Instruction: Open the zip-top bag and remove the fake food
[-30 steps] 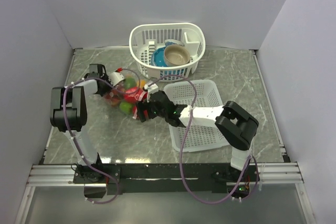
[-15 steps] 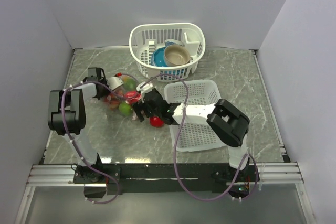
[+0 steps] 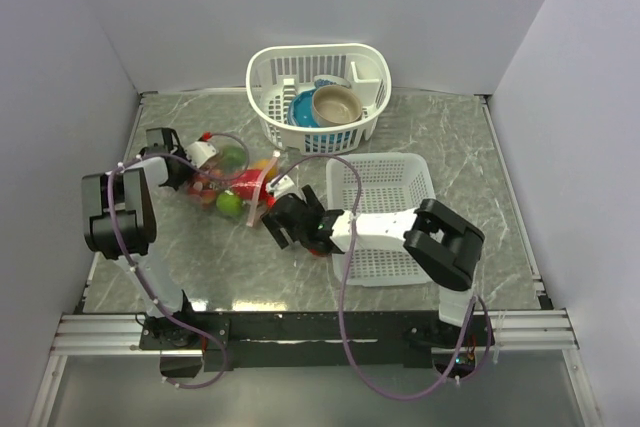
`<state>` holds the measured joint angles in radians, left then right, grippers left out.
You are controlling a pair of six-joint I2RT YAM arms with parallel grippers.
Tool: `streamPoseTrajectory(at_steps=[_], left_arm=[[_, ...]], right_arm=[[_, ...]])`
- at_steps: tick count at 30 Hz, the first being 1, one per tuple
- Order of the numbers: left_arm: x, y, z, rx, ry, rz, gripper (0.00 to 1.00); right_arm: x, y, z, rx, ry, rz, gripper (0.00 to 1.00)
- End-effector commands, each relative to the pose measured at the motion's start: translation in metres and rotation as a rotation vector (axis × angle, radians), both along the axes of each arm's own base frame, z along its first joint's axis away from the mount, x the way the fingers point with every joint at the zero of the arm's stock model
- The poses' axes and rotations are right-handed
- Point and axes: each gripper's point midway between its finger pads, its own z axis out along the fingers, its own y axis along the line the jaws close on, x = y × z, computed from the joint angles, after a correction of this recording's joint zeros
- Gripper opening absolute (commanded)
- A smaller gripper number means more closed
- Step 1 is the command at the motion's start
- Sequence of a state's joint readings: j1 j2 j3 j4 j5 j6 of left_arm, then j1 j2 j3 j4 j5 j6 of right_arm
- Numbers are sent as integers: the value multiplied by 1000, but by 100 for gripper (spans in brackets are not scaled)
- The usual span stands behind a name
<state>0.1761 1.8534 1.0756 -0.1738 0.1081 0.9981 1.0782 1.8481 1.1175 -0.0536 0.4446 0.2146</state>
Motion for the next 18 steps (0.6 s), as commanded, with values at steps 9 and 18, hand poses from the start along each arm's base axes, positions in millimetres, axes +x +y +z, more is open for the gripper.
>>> streamPoseTrajectory(at_steps=[9,18], left_arm=[[-112,-8,-45,-47,300,25,6],[-121,-7,-43,-45,295,13,5]], right_arm=[[-13,-41,41,-68,-64,-71,100],[-27,-74,19,-258,-5,-92,100]])
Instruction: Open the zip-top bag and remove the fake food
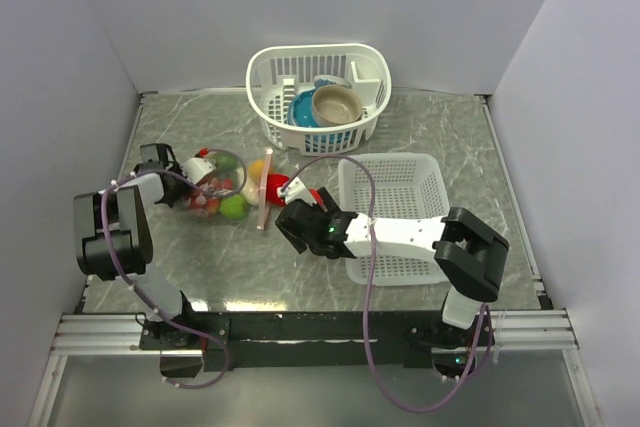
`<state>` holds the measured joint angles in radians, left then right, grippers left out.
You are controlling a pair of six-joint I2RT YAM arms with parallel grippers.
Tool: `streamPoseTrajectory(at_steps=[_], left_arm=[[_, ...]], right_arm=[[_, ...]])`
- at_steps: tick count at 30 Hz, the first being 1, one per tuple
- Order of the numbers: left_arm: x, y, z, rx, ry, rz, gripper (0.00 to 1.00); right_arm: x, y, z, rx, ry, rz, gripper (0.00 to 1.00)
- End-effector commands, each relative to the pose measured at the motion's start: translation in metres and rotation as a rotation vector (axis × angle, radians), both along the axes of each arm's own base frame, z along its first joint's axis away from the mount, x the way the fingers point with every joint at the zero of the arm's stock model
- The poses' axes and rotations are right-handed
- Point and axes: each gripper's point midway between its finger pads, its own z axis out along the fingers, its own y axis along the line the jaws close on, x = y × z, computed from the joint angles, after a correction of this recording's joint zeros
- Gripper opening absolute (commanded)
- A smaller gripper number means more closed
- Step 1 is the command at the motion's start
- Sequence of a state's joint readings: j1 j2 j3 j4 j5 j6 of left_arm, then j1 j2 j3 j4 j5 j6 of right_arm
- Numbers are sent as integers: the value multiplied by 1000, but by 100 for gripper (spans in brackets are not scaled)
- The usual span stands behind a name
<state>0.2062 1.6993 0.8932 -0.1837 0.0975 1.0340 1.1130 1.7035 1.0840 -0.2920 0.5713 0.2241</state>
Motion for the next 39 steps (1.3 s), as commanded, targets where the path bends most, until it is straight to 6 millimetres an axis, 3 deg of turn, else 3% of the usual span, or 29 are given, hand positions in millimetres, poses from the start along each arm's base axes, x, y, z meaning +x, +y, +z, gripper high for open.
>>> streamPoseTrajectory(at_steps=[1,10,16,18,19,21,26,28,31,33,34,36,37,38,39], left_arm=[[-69,-13,-42,-70,260,10,5],[-67,-14,-42,-75,257,-4,5],[-66,-15,-41,-80,251,-9,5],[-68,-15,-41,-79,251,-11,5],[-68,-15,-41,-81,249,-10,5],[-69,-15,-42,-79,252,-11,5],[-71,-16,-42,-82,257,-8,5],[-70,-15,-42,-81,256,-6,5],[-72,-15,-43,-79,261,-6,5],[-72,-15,-43,-76,263,-6,5],[-73,-15,-43,-76,264,-9,5],[-73,-15,-42,-76,263,-9,5],[-73,-15,-42,-74,261,-12,5],[-73,-15,-42,-72,261,-13,5],[-72,-14,-42,-69,262,-11,5]], right_arm=[[-7,-26,-10,-118,28,-53,100],[-17,-44,-39,-188,77,-69,100],[-17,-35,-43,-151,88,-51,100],[-14,-28,-37,-126,73,-52,81],[-10,-27,-32,-120,53,-66,40],[-6,-24,-23,-100,29,-77,0],[7,-14,16,-36,-49,-78,0],[13,-8,51,15,-96,-85,0],[34,-26,106,82,-203,-184,2],[42,-45,116,144,-186,-229,0],[51,-66,135,226,-200,-290,0],[54,-93,133,282,-211,-365,0],[59,-117,144,322,-242,-430,0],[60,-131,143,330,-252,-474,0],[57,-143,128,323,-223,-517,0]])
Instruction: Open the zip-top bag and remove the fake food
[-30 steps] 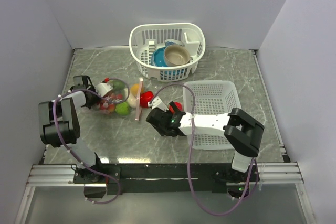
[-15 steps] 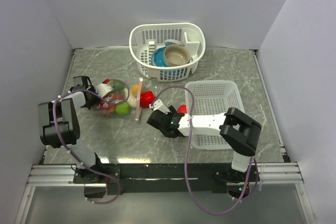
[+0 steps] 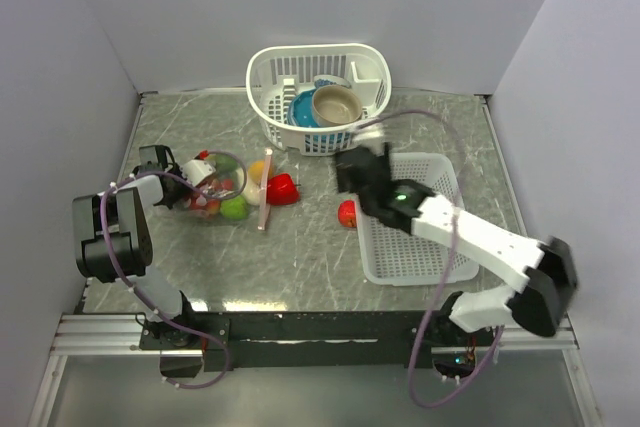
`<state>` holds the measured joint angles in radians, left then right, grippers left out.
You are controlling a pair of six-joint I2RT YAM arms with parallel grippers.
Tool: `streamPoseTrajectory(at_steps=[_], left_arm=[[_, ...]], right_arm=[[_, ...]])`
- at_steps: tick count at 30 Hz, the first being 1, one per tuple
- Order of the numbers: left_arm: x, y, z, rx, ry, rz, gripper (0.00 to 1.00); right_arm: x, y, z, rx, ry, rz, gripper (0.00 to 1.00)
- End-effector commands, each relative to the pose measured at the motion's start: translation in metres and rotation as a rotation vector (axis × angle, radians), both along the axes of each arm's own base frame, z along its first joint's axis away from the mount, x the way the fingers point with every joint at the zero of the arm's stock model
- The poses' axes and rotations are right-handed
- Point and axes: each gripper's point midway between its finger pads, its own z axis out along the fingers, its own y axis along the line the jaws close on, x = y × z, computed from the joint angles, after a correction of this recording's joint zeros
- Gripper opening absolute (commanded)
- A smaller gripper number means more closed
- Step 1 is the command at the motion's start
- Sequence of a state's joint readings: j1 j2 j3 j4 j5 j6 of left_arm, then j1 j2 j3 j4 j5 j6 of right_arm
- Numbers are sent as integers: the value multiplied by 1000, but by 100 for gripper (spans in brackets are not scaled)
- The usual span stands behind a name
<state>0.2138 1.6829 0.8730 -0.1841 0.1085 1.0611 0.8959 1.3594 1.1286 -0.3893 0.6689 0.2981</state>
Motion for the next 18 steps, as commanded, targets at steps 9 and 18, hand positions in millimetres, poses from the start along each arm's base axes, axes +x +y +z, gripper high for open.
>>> streamPoseTrajectory(at_steps=[9,18], left_arm=[[-68,-14,-41,-64,264,7,4],[-69,-12,-42,-62,270,12,4]], right_arm=[[-3,-115,-80,180,170,-360,100],[5,-46,-2,130,39,-55,100]])
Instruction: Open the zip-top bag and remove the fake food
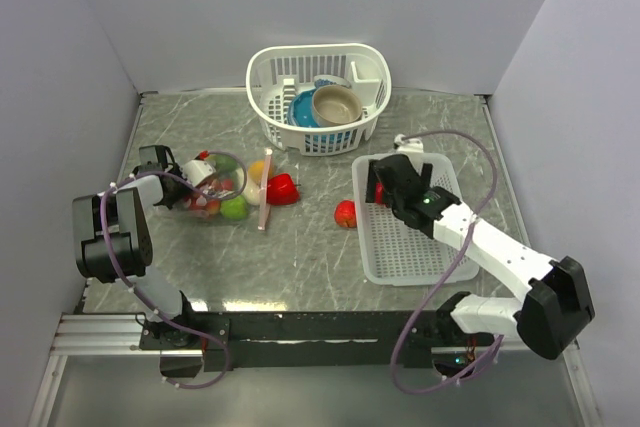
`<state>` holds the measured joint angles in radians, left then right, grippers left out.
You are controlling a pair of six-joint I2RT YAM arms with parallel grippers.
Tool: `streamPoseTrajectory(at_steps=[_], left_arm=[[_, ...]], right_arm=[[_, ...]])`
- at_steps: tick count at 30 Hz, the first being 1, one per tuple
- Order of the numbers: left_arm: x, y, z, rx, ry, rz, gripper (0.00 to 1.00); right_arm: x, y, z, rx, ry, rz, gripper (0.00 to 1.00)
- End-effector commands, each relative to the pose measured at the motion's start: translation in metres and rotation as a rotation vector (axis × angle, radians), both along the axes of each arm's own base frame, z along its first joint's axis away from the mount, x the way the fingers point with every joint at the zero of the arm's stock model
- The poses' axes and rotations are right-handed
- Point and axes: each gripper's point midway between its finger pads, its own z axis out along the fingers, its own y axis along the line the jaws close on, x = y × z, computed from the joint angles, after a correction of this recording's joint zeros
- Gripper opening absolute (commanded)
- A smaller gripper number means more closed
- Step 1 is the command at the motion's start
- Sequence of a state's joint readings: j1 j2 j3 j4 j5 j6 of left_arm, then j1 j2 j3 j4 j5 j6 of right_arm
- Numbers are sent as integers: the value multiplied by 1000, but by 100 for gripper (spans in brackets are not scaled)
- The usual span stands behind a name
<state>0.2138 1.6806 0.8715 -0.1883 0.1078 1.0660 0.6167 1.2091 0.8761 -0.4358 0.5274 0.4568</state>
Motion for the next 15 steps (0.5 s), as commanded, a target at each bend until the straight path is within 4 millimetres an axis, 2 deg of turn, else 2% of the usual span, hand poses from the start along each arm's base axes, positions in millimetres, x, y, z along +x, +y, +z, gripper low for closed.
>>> streamPoseTrajectory(at_steps=[1,2,3,4,5,6,7,8,12,15], left_arm=[[-66,-13,-41,-66,265,17,4],[-66,-13,-42,-65,266,18,5],[-67,-13,-42,-67,268,22,5],[-67,-12,-42,-67,269,22,5],[-67,-12,-43,-69,272,23,5],[-68,-13,-43,-69,272,23,4],[-68,-13,-43,-67,274,21,4],[-67,-12,-42,-67,271,22,4],[-68,-13,-43,-67,277,21,4],[-68,-13,-42,-65,276,17,4]], right_arm=[[8,76,68,15,-153,269,100],[8,96,81,10,-189,331,100],[8,112,70,-69,-167,396,100],[-5,139,67,-91,-159,481,100],[-4,153,74,-99,-162,512,100],[-7,174,50,-124,-99,584,100],[-10,186,43,-120,-75,613,100],[-7,198,26,-114,-29,615,100],[-4,201,-12,-123,66,596,100],[-5,190,-33,-122,116,566,100]])
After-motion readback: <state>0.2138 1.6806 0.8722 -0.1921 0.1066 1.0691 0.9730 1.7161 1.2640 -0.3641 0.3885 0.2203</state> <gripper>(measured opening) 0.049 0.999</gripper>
